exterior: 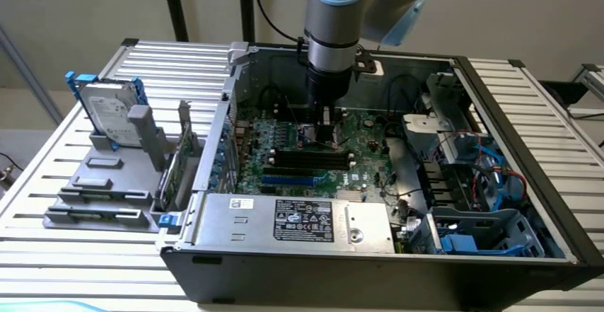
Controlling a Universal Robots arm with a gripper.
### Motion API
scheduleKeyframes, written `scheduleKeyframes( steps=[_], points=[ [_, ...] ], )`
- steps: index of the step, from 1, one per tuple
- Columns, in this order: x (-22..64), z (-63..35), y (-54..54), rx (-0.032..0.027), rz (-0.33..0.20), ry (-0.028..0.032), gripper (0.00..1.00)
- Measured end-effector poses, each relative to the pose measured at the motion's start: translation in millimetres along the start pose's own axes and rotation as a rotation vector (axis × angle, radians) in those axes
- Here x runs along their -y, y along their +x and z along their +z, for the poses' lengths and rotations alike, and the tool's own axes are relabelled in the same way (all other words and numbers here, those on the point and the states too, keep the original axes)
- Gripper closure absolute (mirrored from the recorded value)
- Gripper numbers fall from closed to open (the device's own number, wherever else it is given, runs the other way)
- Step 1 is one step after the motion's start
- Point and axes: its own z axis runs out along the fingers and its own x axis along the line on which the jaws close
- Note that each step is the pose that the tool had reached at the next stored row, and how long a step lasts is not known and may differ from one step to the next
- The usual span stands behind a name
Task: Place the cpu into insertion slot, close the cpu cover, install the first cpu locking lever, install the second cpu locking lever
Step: 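Place the cpu into insertion slot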
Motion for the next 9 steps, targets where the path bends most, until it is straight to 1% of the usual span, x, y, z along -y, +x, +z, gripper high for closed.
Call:
scheduleKeyframes(
  steps=[9],
  points=[
    [0.0,1.8,0.0,0.0000,0.000,-0.0002,0.46]
  ],
)
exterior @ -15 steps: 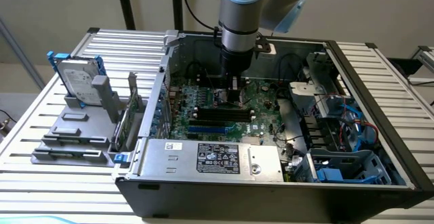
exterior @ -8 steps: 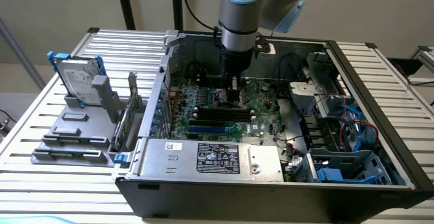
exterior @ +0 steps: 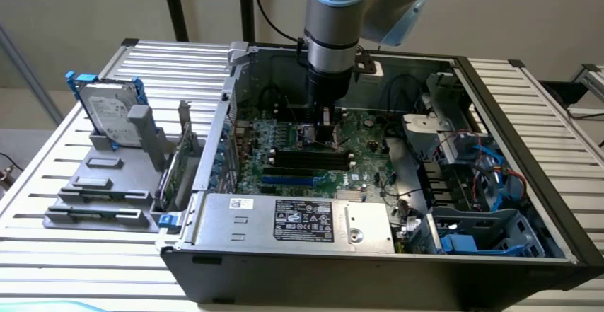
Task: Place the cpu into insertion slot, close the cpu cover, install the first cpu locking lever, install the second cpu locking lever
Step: 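Place the cpu into insertion slot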
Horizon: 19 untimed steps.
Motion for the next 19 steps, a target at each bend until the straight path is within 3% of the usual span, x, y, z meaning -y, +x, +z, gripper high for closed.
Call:
scheduleKeyframes(
  steps=[7,9,10,13,19],
  points=[
    [0.1,0.5,0.0,-0.0002,0.000,-0.0002,0.46],
    [0.1,0.5,0.0,-0.0001,0.000,-0.0003,0.44],
    [0.1,0.5,0.0,-0.0001,0.000,-0.0003,0.38],
    [0.1,0.2,0.0,0.0001,0.000,-0.0001,0.38],
    [0.1,-16.9,0.4,0.0000,0.000,0.0009,0.38]
  ],
)
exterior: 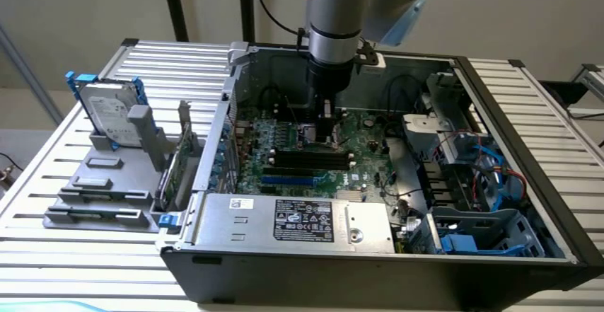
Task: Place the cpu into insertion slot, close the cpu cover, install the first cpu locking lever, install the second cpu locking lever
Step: 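Place the cpu into insertion slot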
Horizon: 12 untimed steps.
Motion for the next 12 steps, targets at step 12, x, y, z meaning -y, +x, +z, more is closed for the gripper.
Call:
scheduleKeyframes(
  steps=[12],
  points=[
    [35.9,-18.9,-3.1,-0.0012,0.000,-0.0001,0.76]
  ],
)
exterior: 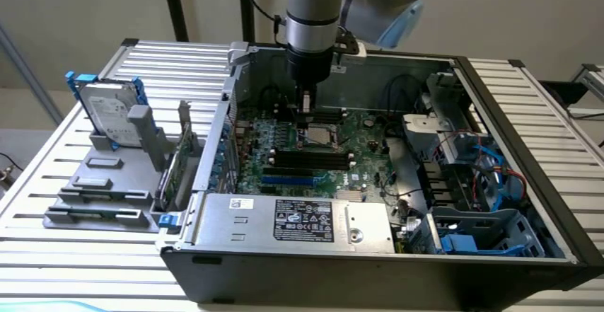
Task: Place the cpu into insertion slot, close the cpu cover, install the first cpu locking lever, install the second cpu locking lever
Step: 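Place the cpu into insertion slot, then close the cpu cover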
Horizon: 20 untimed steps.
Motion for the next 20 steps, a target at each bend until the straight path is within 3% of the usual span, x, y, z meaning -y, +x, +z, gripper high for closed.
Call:
scheduleKeyframes(
  steps=[2,4,20],
  points=[
    [7.1,-2.0,-1.1,0.0000,0.000,0.0000,0.88],
    [11.1,-3.3,-1.5,0.0000,0.000,0.0000,0.89],
    [11.1,-3.3,-1.5,0.0001,0.000,0.0000,0.89]
  ],
)
